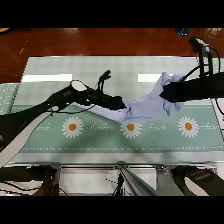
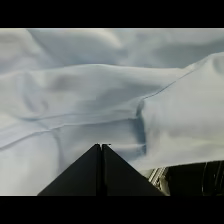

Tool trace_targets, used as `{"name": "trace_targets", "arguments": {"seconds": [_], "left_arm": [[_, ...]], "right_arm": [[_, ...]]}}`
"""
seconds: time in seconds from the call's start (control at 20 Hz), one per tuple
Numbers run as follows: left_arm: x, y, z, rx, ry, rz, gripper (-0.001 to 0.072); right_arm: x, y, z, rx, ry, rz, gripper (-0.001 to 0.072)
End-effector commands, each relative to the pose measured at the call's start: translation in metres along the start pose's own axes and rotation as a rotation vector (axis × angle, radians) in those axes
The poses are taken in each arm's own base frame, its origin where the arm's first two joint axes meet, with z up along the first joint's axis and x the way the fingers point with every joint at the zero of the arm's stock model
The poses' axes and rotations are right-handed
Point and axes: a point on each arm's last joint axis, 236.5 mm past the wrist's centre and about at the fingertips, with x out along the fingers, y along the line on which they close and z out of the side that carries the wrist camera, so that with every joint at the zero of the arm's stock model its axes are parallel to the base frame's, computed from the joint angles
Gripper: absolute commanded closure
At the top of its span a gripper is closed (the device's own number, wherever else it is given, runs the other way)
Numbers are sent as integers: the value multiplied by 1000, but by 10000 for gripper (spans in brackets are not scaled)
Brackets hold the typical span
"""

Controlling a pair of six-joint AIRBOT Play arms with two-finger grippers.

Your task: Fold the shirts.

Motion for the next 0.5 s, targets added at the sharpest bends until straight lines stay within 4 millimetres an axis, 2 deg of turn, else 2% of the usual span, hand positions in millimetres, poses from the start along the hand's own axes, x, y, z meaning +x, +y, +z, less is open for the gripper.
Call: {"name": "trace_targets", "arguments": {"seconds": [0.0, 0.15, 0.25, 0.35, 0.45], "left_arm": [[38, -5, -32, -39, 75, 15, 684], [67, -4, -65, -70, 155, 26, 683], [80, 0, -75, -96, 173, 25, 684], [78, 4, -67, -93, 154, 19, 684], [57, 6, -42, -60, 98, 7, 686]], "right_arm": [[1, 19, -10, -23, 18, 9, 683], [2, 27, -14, -31, 28, 21, 683], [2, 28, -15, -30, 30, 24, 683], [-1, 28, -15, -33, 23, 23, 683], [-5, 26, -14, -41, 11, 14, 683]]}}
